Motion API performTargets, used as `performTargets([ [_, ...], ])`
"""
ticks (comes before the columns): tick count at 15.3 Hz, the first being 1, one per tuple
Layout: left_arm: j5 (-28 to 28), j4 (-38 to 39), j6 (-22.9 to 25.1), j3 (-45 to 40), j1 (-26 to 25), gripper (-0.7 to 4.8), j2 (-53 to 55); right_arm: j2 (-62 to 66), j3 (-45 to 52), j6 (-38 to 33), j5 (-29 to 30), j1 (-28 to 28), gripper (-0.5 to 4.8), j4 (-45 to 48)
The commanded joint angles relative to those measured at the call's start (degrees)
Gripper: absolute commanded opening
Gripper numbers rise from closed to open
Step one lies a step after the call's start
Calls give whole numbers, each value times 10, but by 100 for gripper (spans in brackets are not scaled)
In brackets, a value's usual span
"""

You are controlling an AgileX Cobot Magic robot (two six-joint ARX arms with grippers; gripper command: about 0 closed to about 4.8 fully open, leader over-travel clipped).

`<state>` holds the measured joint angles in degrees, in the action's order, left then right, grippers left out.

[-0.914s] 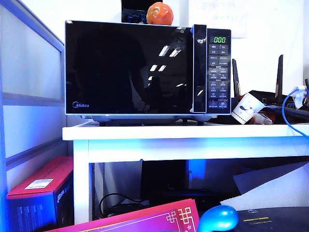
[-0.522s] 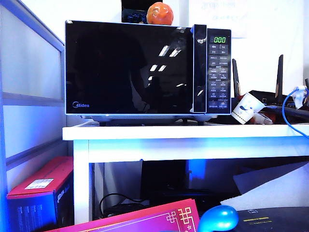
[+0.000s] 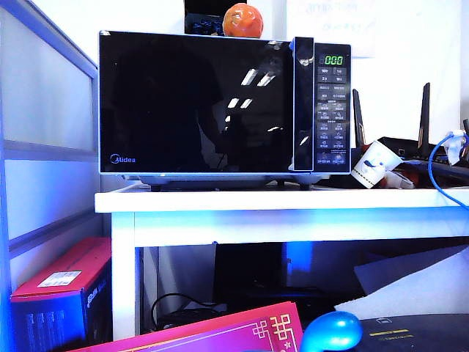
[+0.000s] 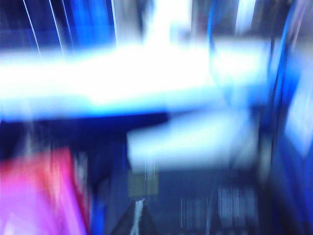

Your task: Open the microwave door, place the orange inside the microwave, then close the microwave door.

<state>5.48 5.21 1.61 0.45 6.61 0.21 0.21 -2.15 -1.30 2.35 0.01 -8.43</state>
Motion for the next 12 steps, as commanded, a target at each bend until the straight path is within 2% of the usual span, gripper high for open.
performTargets([
  [1,3,-106,-36,38,0,-5,-2,-1,-14,-7,-10,0,-4,117],
  [4,15,-94,-36,106,0,-5,-1,-1,-70,-7,-14,0,-4,110],
  [6,39,-48,-36,170,0,-5,34,6,-117,-6,-12,0,-4,108],
  [10,37,-55,-34,297,0,-5,180,108,-229,-7,-2,0,-4,108],
  [12,9,-55,-18,363,0,-5,264,183,-304,-6,8,0,-4,110],
])
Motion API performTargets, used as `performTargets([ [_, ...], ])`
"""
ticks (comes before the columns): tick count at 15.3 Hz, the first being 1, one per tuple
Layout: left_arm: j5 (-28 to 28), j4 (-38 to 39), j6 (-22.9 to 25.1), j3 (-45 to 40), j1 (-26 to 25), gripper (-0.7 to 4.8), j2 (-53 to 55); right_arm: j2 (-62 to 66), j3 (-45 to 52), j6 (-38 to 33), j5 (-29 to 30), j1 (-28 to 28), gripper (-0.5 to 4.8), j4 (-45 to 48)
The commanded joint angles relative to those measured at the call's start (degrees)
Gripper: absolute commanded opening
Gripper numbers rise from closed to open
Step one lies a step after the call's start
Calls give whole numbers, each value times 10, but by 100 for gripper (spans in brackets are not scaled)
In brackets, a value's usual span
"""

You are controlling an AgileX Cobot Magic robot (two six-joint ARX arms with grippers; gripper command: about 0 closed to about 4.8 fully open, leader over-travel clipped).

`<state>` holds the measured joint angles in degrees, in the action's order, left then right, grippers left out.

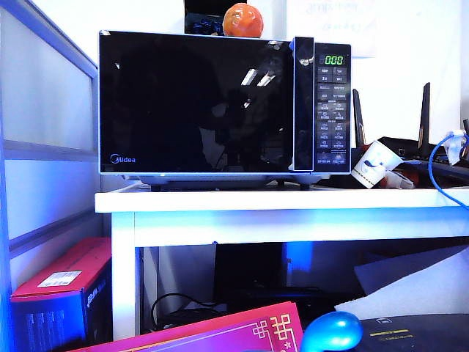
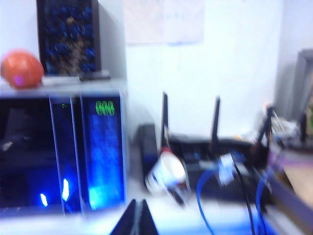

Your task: Open the microwave door, place the orange inside the microwave, then close the microwave door.

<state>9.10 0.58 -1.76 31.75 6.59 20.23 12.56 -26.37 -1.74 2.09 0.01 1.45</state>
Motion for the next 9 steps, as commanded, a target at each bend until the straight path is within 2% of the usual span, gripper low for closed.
performTargets([
  [1,-55,-8,15,86,0,-5,106,100,-99,-2,21,0,-4,19],
  [5,-162,-10,12,212,1,-5,242,243,-238,-2,72,0,-4,13],
  [7,-238,-32,13,283,1,-5,308,327,-322,-2,91,2,-4,11],
  [9,-281,-45,12,331,1,-5,350,380,-383,-2,121,2,-4,-6],
])
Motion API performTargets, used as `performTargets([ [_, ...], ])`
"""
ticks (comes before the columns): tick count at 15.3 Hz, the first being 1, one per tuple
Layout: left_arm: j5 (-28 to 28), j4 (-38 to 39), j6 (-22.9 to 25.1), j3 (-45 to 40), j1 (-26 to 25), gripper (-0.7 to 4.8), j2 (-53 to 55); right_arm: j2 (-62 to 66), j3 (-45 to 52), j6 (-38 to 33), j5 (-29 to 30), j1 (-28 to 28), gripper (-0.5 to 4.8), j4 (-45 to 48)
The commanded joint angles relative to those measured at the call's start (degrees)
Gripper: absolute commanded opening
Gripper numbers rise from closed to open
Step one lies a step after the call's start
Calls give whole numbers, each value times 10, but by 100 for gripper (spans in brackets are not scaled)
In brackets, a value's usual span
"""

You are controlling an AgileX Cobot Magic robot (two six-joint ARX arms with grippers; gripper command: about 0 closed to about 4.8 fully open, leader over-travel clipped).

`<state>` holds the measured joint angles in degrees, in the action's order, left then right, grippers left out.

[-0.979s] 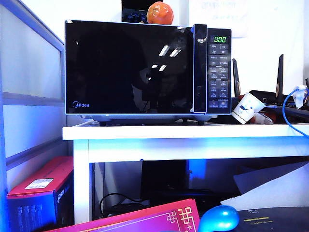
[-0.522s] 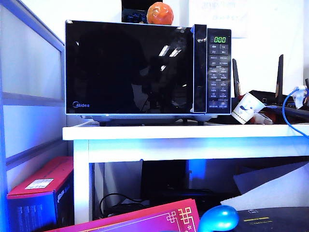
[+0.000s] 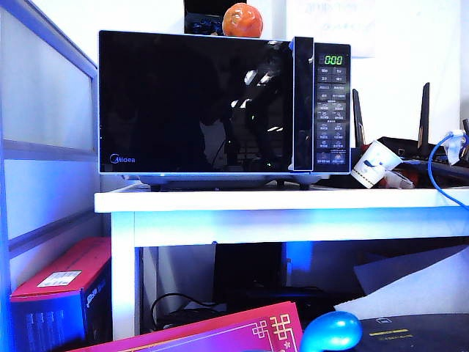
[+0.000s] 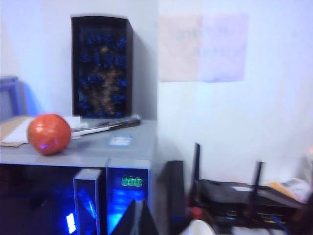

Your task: Open the microwave door, place the orange inside the microwave, then close the microwave door.

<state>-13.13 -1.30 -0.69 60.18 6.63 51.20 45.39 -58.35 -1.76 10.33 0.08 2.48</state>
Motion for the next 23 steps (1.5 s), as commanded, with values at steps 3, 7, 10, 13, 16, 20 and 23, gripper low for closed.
performTargets([
  [3,-82,-26,-17,117,1,-5,99,134,-134,-7,117,32,14,5],
  [7,-82,-27,-16,141,1,-5,120,224,-138,-17,137,82,13,33],
  [10,-82,-26,-15,141,1,-5,120,300,-138,-14,100,102,14,51],
  [13,-81,-27,-13,141,1,-5,120,377,-137,-12,47,123,103,87],
  [16,-81,-26,-5,141,1,-5,121,423,-137,-12,-28,144,479,115],
  [20,-73,-26,3,141,0,-5,121,481,-136,-12,-57,158,479,208],
  [23,-73,-26,3,141,0,-5,121,522,-136,-12,-73,163,479,266],
])
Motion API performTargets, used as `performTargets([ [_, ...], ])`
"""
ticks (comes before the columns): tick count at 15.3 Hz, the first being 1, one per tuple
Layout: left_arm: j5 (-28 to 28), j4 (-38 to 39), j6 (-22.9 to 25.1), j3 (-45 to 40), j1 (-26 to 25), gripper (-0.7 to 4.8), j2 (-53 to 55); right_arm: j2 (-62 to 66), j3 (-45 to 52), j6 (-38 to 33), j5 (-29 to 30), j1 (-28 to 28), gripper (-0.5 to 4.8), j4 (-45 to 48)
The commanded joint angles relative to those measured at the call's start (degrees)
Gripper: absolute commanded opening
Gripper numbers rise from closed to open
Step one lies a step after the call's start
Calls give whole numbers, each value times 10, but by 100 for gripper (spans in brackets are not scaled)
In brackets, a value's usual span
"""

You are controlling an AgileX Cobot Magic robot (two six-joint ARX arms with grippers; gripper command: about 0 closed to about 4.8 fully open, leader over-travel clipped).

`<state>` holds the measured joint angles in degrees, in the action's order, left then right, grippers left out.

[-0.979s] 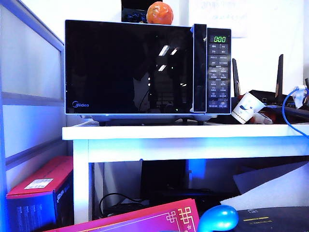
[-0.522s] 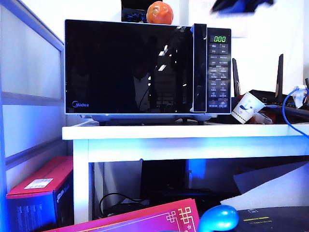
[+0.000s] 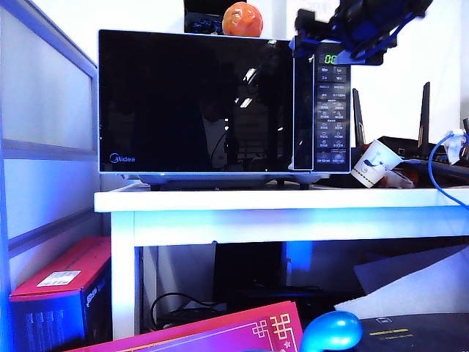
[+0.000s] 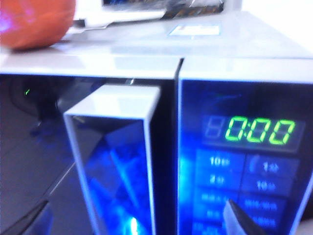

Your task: Open the microwave door, place the orange inside the microwave, then close the microwave door.

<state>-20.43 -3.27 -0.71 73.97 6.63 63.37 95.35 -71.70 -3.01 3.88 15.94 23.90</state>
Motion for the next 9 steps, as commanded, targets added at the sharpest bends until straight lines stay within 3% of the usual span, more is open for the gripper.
performTargets([
  [1,0,-6,3,3,0,-5,-1,31,-3,0,-8,5,479,61],
  [9,0,7,3,3,0,-5,-1,115,-4,0,-43,23,479,147],
])
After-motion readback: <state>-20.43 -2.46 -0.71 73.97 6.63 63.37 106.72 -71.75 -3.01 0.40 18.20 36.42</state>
